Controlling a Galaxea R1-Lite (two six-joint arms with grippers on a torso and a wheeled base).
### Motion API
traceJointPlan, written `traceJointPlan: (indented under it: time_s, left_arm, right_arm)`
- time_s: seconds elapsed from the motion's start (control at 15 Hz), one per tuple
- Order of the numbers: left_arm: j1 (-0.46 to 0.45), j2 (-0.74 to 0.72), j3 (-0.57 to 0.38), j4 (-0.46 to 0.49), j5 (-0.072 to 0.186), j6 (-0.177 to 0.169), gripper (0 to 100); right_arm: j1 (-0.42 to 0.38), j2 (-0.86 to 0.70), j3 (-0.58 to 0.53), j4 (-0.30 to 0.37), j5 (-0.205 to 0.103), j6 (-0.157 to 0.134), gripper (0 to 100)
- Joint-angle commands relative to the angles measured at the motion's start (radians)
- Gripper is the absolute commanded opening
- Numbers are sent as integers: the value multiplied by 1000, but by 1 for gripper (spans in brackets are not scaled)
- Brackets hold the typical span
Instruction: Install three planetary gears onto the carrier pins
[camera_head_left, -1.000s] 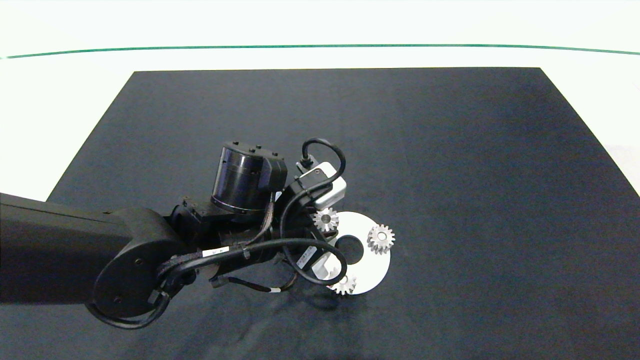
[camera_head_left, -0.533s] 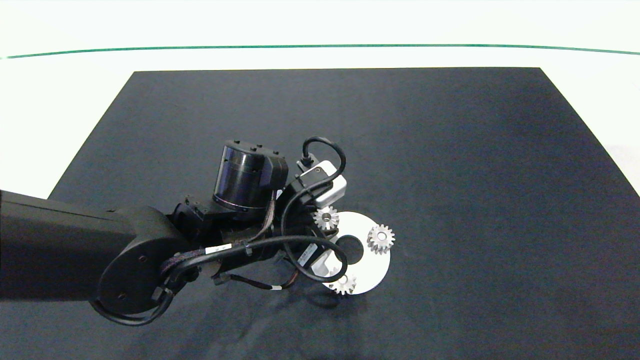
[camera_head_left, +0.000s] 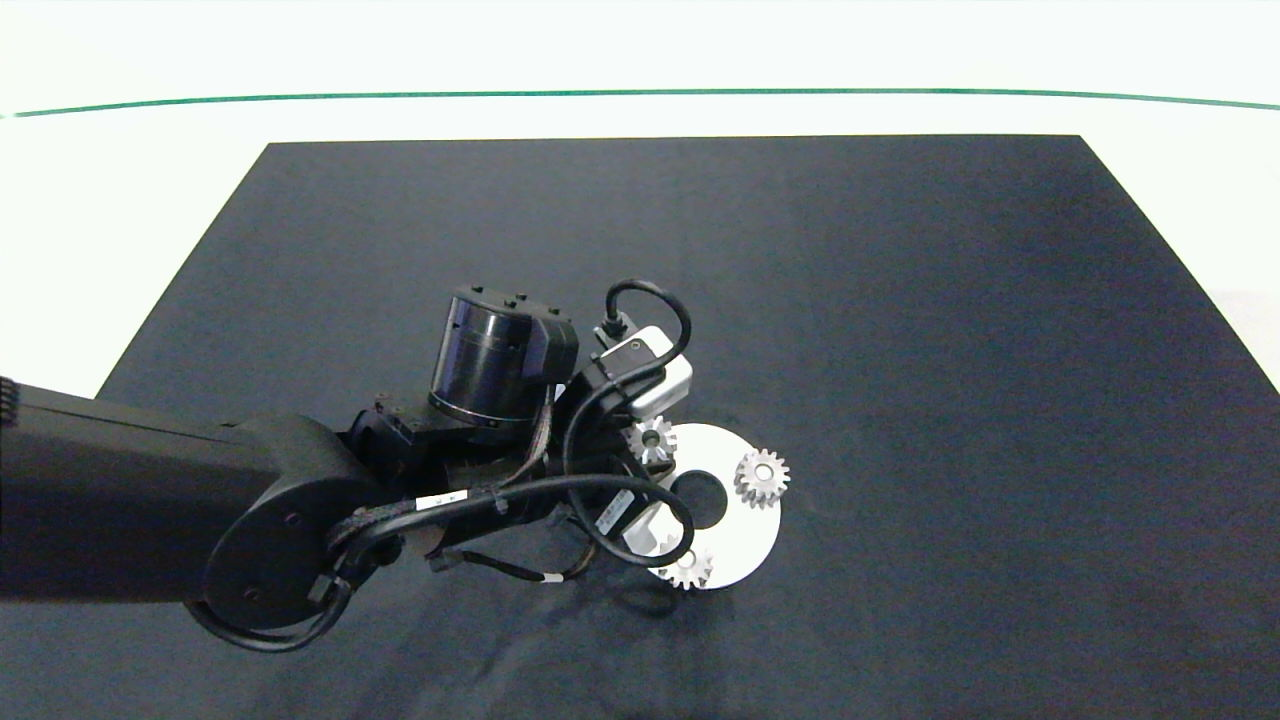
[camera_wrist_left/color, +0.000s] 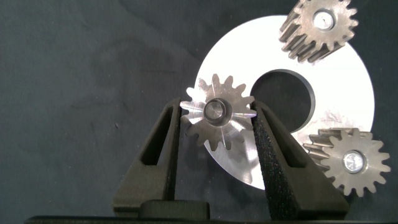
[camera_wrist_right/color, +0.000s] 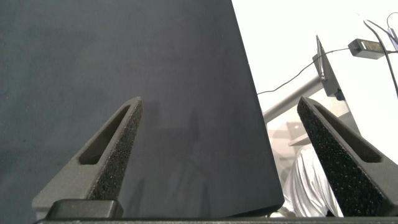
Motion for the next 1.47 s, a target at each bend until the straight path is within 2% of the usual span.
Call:
traceJointPlan:
  time_s: [0.07, 0.47, 0.53, 1.0, 1.27, 1.4, 1.47]
  left_arm:
    - [-1, 14, -8, -7, 0, 2, 16]
    - [-1, 15, -5, -1, 0, 1, 16]
    - [-1, 15, -7, 0, 0, 1, 100]
    - [5, 9, 0, -1, 0, 1, 100]
    - [42, -66, -7, 25, 1, -10, 100]
    - [103, -135, -42, 126, 1, -8, 100]
    - [129, -164, -54, 168, 1, -8, 100]
  right_arm:
    - [1, 0, 0, 3, -3, -2, 100]
    - [1, 0, 0, 3, -3, -2, 100]
    - [1, 0, 0, 3, -3, -2, 100]
    - [-1, 2, -9, 3, -3, -2, 100]
    - [-1, 6, -21, 3, -3, -3, 100]
    - [-1, 11, -46, 6, -3, -3, 100]
    - [-1, 12, -64, 29, -3, -3, 100]
